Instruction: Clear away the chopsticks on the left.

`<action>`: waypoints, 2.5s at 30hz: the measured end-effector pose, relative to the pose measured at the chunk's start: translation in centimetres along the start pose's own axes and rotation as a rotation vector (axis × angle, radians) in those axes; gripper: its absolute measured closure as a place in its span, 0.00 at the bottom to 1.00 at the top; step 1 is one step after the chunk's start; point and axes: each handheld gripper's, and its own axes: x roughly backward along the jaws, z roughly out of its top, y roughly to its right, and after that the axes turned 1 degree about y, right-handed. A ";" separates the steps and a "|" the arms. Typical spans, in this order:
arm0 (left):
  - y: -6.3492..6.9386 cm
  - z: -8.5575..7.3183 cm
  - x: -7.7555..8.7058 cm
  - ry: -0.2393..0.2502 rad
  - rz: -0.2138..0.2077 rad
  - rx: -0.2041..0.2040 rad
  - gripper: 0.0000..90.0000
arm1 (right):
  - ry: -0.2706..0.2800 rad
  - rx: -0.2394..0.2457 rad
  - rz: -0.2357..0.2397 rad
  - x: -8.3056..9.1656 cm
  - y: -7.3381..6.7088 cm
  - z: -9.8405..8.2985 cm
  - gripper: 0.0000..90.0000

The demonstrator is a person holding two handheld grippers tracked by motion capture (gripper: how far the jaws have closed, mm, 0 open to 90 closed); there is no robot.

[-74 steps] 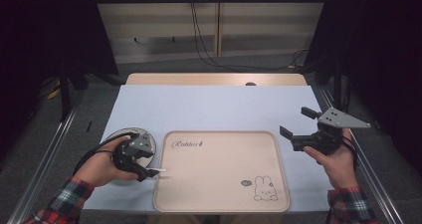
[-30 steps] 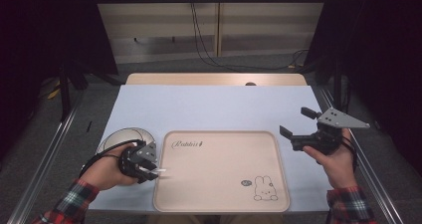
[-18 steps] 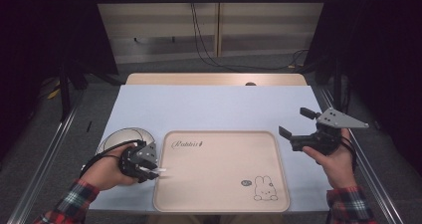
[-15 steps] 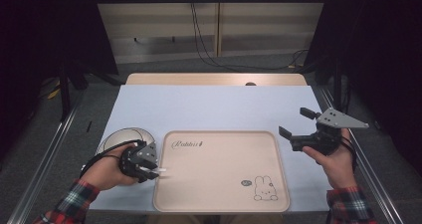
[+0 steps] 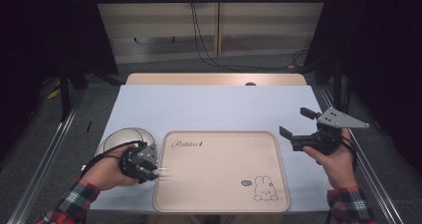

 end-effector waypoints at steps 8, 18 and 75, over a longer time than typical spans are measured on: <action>0.1 -0.1 -0.6 -0.025 -0.008 -0.008 0.82 | -0.003 0.000 0.004 0.0 0.0 0.0 0.04; -0.1 -0.1 -1.4 -0.058 -0.013 0.035 0.93 | -0.007 0.007 0.003 -0.1 -0.1 -0.1 0.04; -1.8 3.6 7.6 0.884 0.002 0.538 0.97 | -0.002 0.001 0.009 0.0 0.1 -0.2 0.04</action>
